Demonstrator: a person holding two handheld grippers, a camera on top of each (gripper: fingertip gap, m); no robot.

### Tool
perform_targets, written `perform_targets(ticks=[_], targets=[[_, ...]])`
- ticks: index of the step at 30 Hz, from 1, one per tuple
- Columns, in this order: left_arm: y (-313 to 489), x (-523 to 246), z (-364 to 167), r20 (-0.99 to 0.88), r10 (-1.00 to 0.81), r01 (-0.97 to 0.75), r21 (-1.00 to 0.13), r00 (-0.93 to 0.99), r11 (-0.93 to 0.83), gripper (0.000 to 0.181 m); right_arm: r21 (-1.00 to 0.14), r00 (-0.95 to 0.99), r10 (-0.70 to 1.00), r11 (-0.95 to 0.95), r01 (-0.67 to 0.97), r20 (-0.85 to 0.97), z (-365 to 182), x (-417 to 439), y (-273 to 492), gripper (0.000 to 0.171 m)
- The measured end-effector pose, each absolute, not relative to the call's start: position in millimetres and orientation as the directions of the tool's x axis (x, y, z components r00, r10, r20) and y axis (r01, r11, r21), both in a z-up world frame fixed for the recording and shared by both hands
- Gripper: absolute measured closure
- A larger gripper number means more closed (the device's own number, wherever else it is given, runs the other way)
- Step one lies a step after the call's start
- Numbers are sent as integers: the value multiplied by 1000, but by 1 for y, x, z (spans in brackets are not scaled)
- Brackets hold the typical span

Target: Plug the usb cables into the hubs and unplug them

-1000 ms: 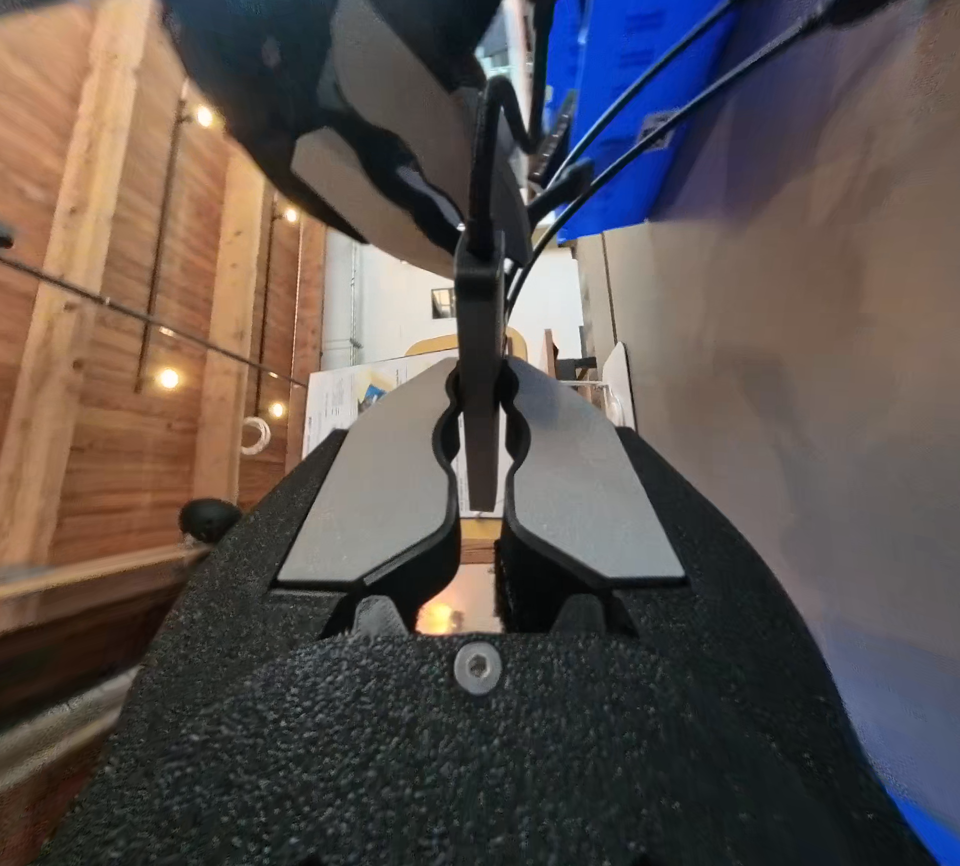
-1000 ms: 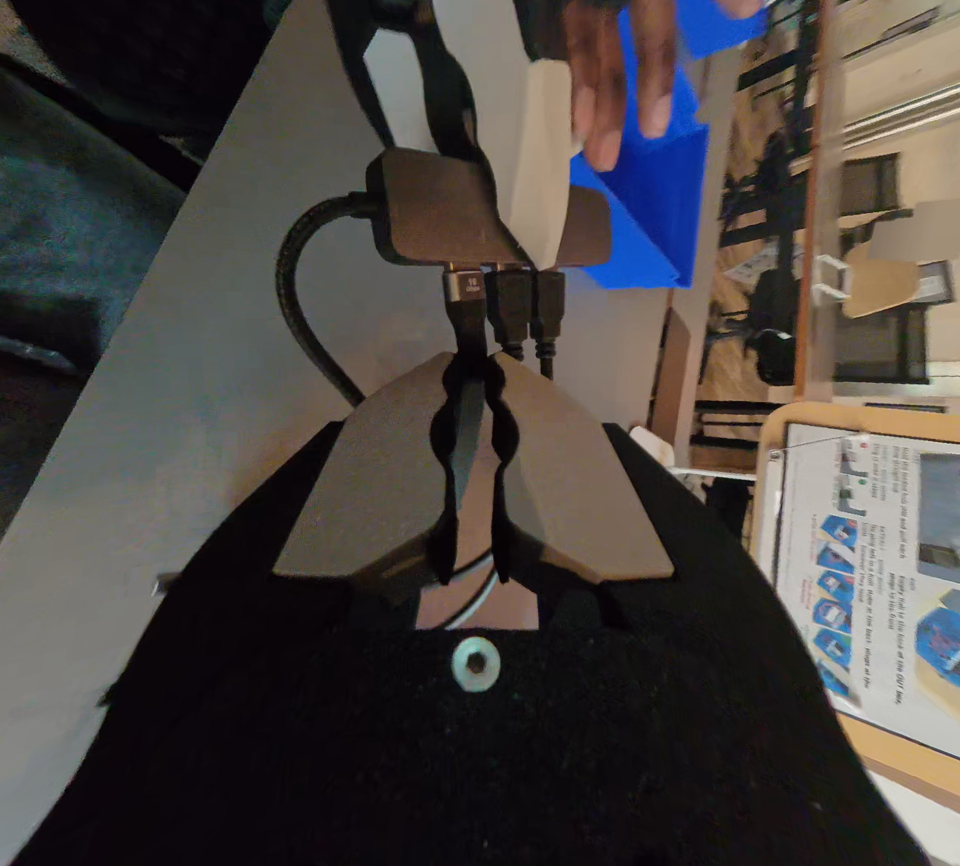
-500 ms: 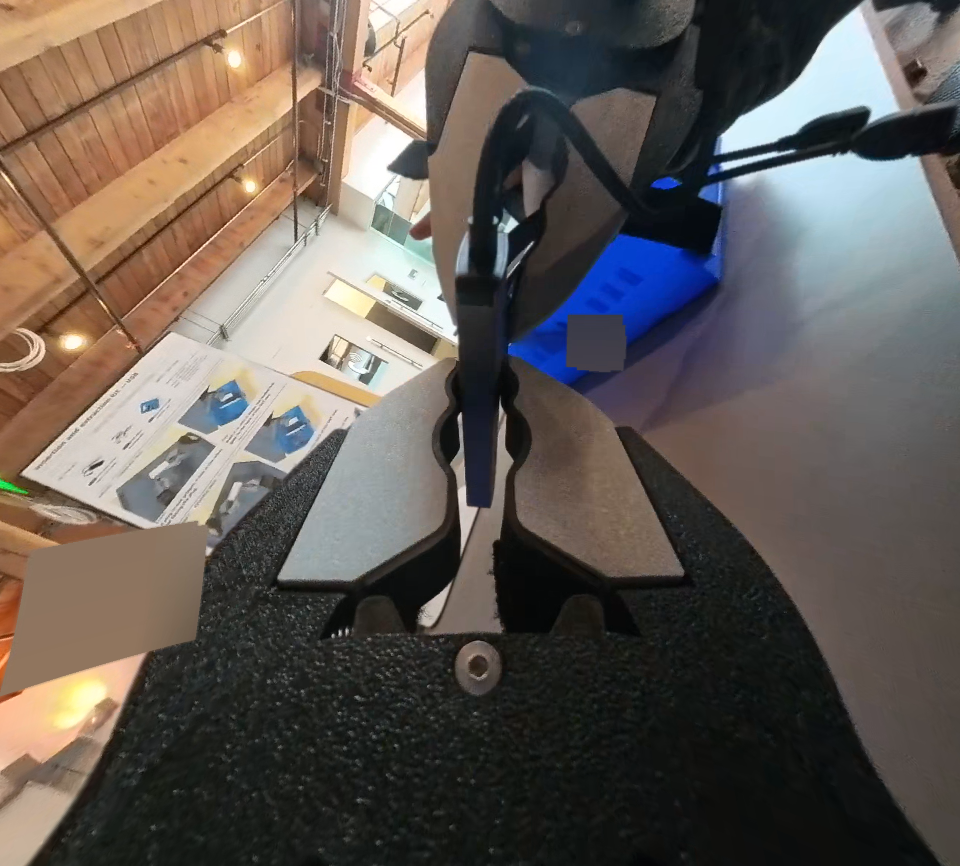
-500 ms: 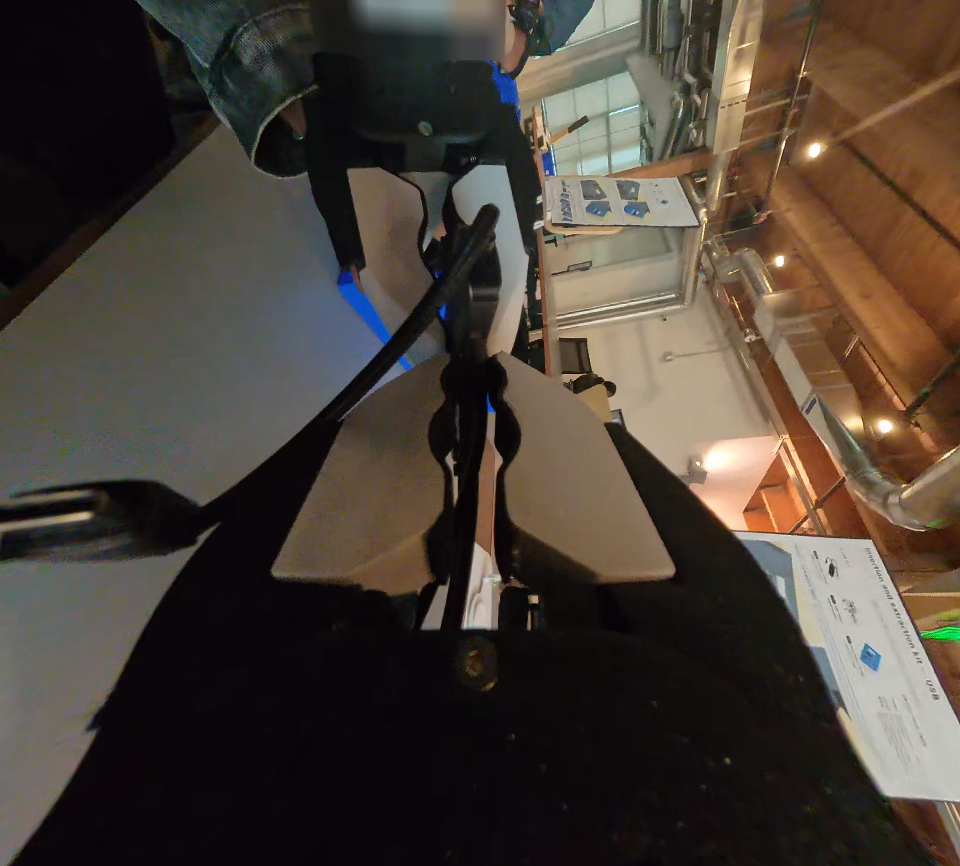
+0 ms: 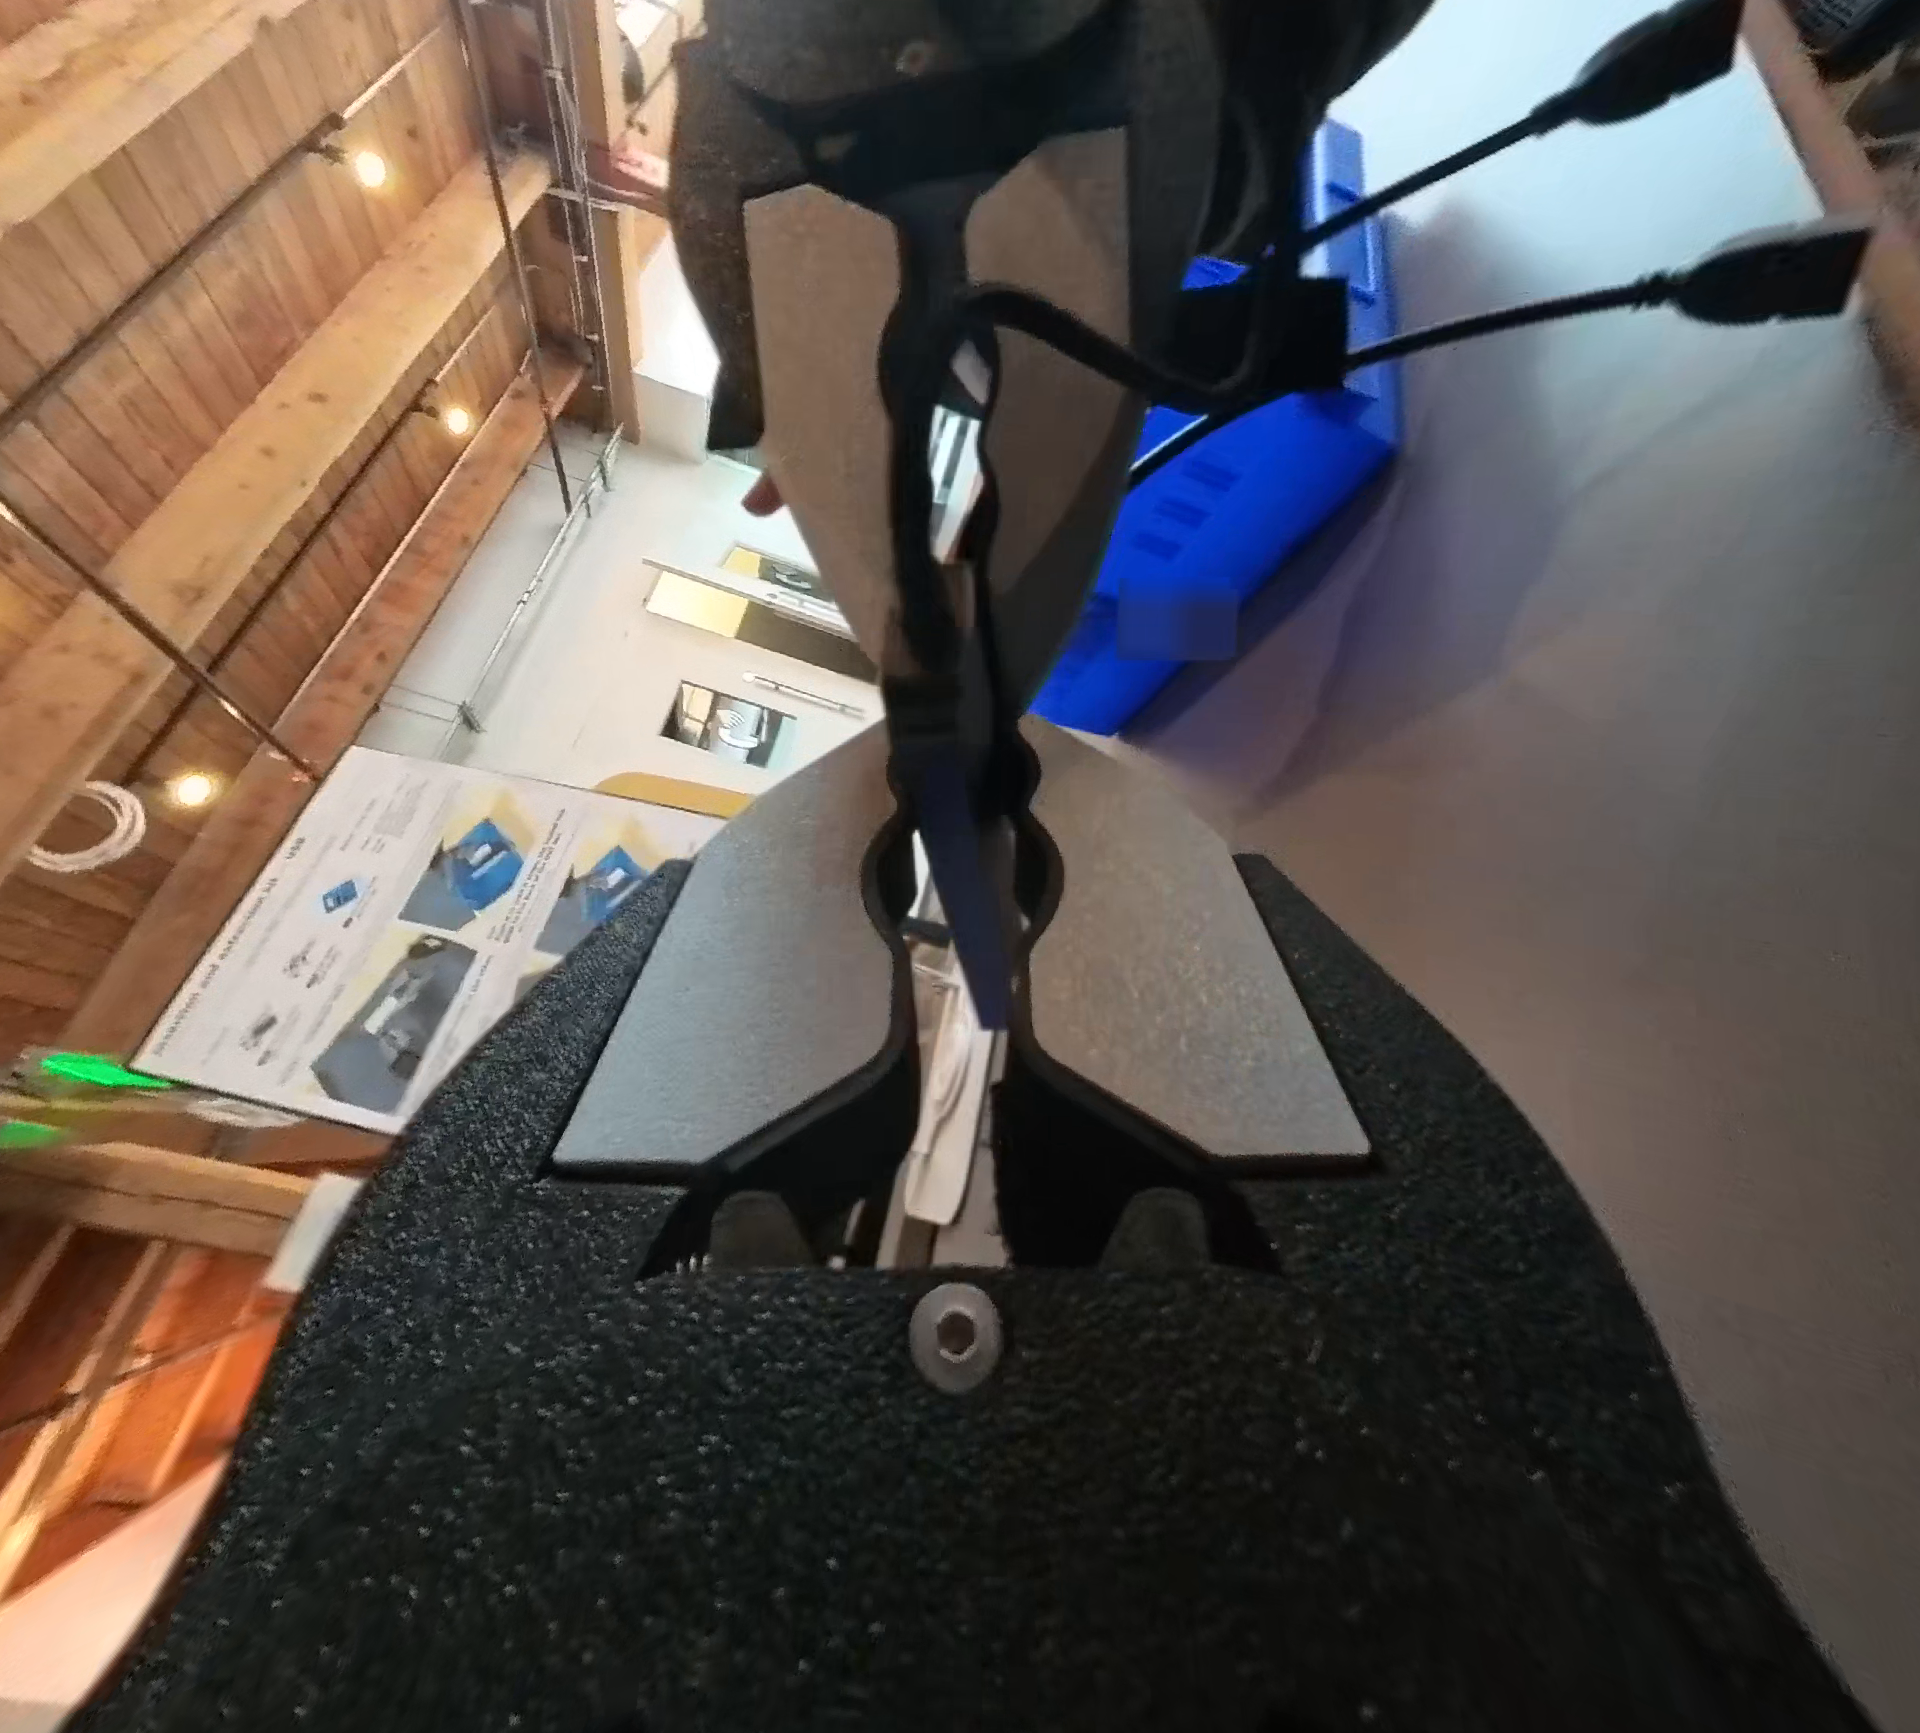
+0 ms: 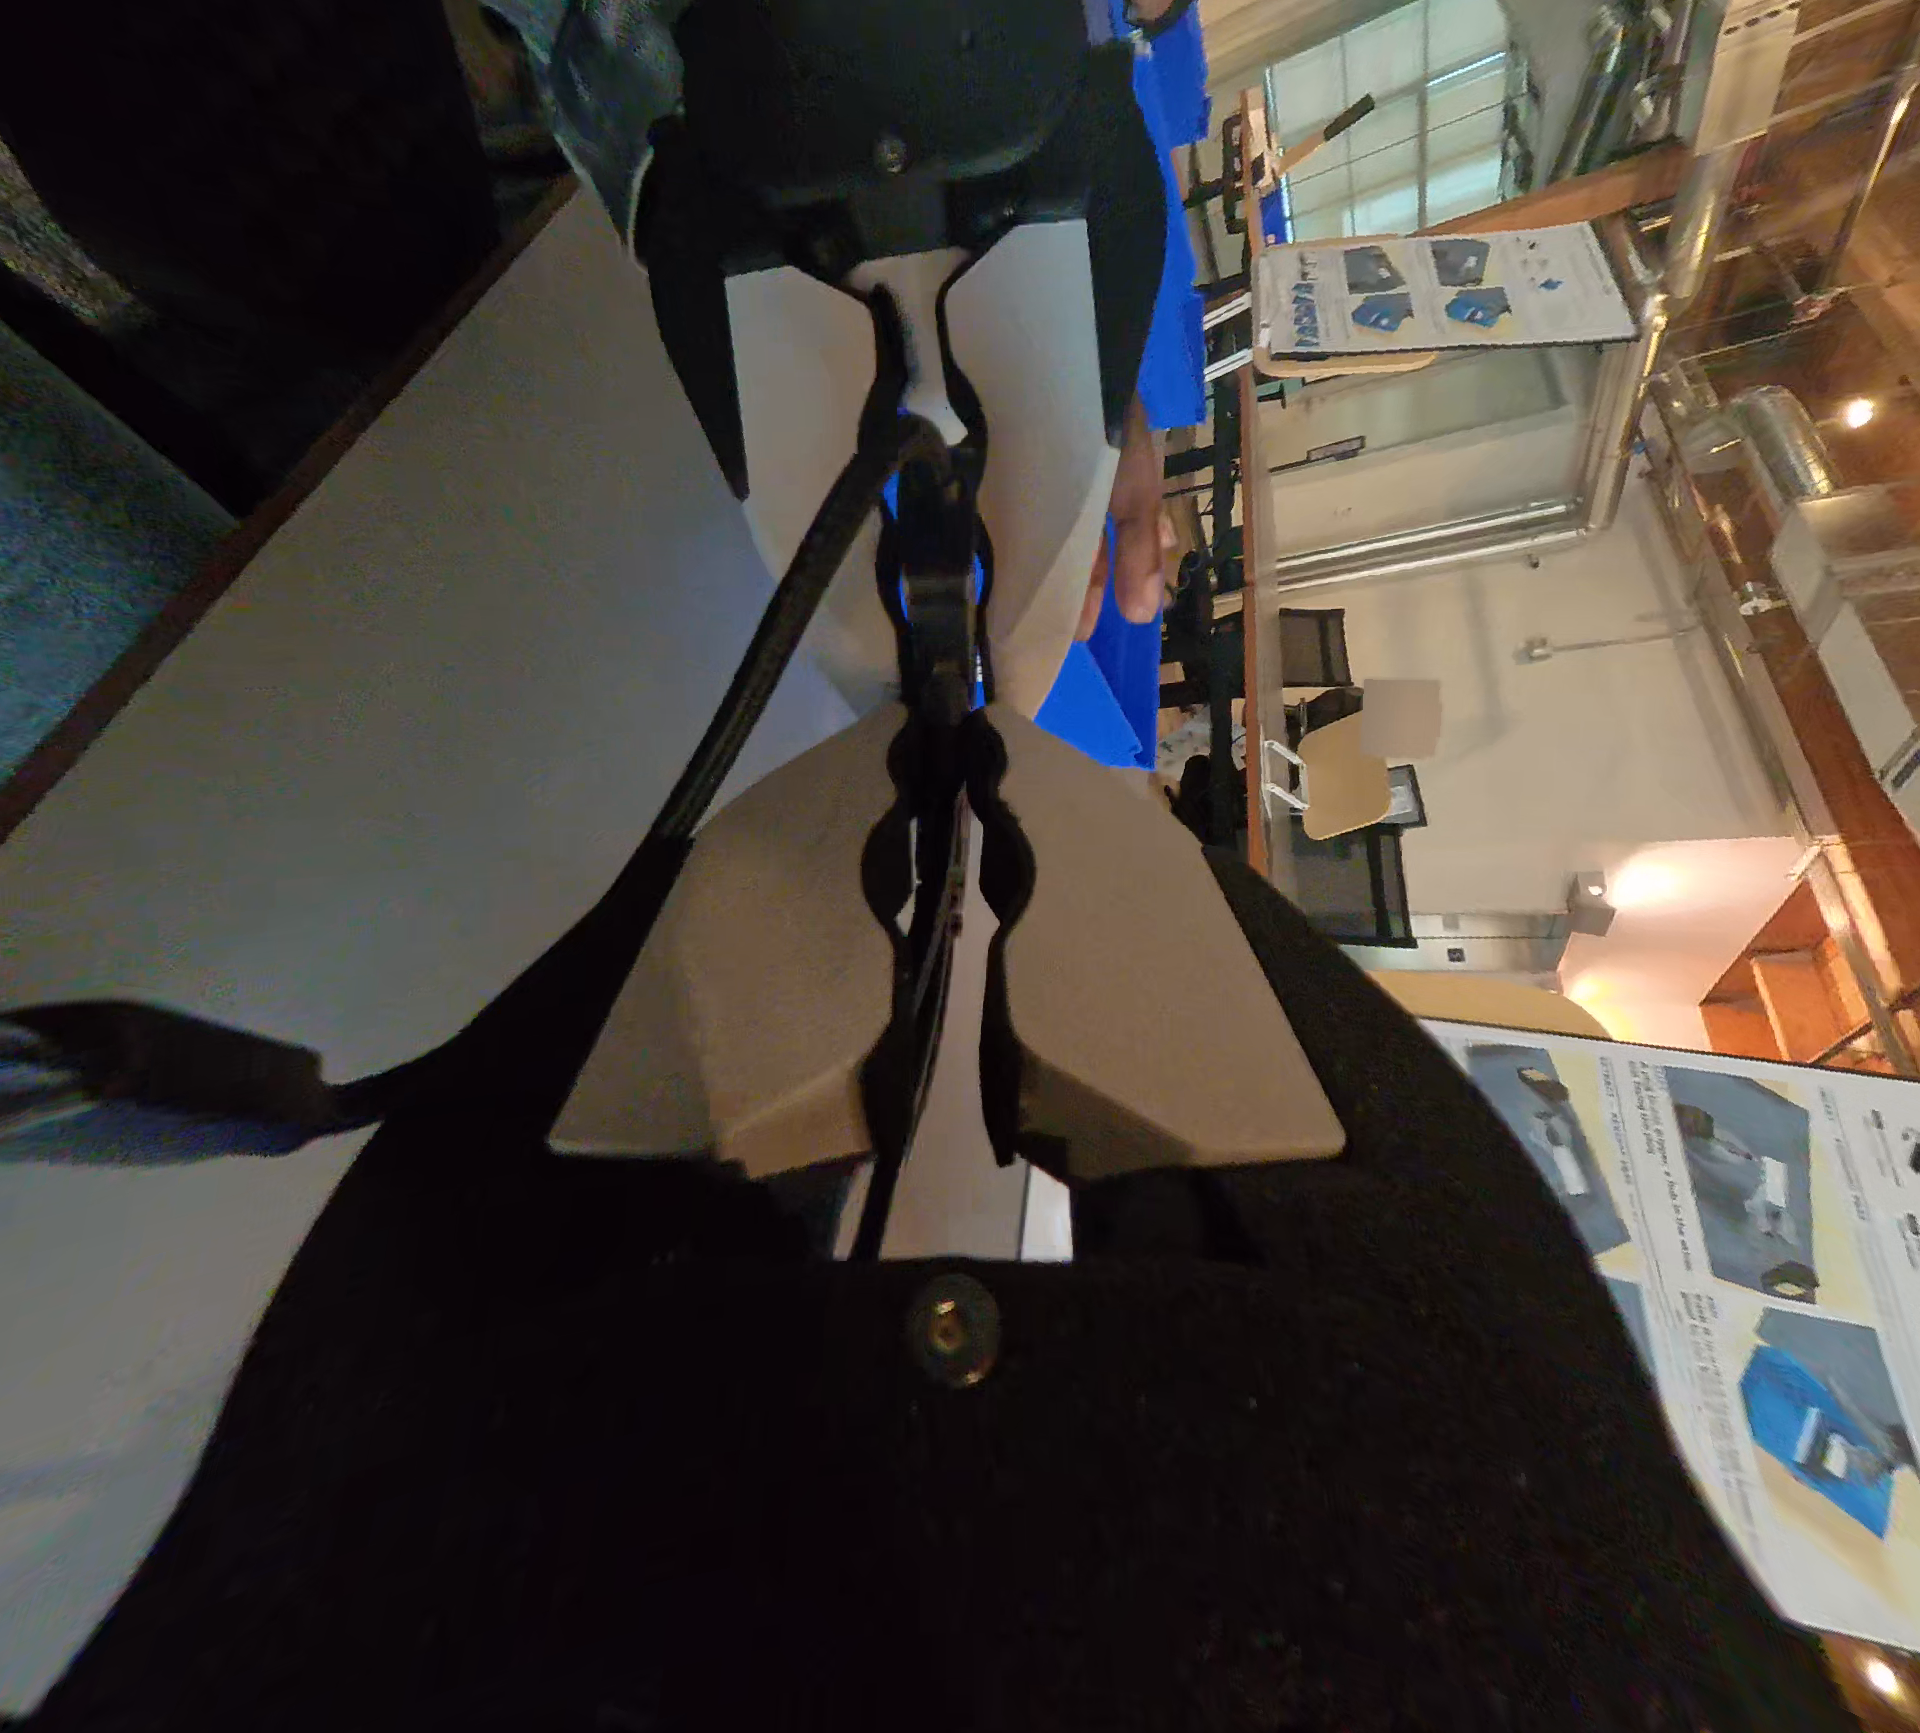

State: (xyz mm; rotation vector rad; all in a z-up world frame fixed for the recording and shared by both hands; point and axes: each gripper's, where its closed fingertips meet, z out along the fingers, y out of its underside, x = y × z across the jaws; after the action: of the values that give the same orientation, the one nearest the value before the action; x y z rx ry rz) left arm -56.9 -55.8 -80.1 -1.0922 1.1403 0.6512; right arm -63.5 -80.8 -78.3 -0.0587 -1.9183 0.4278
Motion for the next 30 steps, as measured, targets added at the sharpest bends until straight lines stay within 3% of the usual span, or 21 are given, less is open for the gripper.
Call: perform_targets(ticks=[4,12,26,29,30], targets=[[-64,-52,-75,-902,-165,-799,-430,399,420,169,-299,-380,211,935,-190,901,-73,-58,-89,164],[-81,-41,-79,-870,-294,-724,-493,397,483,169,-298,-411,194,932,-207,891,-76,-49,-98,164],[-94,-46,-90,-740,-399,-562,-671,541,484,169,-469,-489,327,860,-200,808,-91,-52,-97,164],[-102,-70,-83,-684,-403,-505,-725,608,468,172,-527,-472,401,833,-169,785,-83,-50,-77,164],[-110,-108,-73,-625,-310,-477,-764,717,435,181,-557,-442,451,818,-143,775,-73,-44,-56,164]])
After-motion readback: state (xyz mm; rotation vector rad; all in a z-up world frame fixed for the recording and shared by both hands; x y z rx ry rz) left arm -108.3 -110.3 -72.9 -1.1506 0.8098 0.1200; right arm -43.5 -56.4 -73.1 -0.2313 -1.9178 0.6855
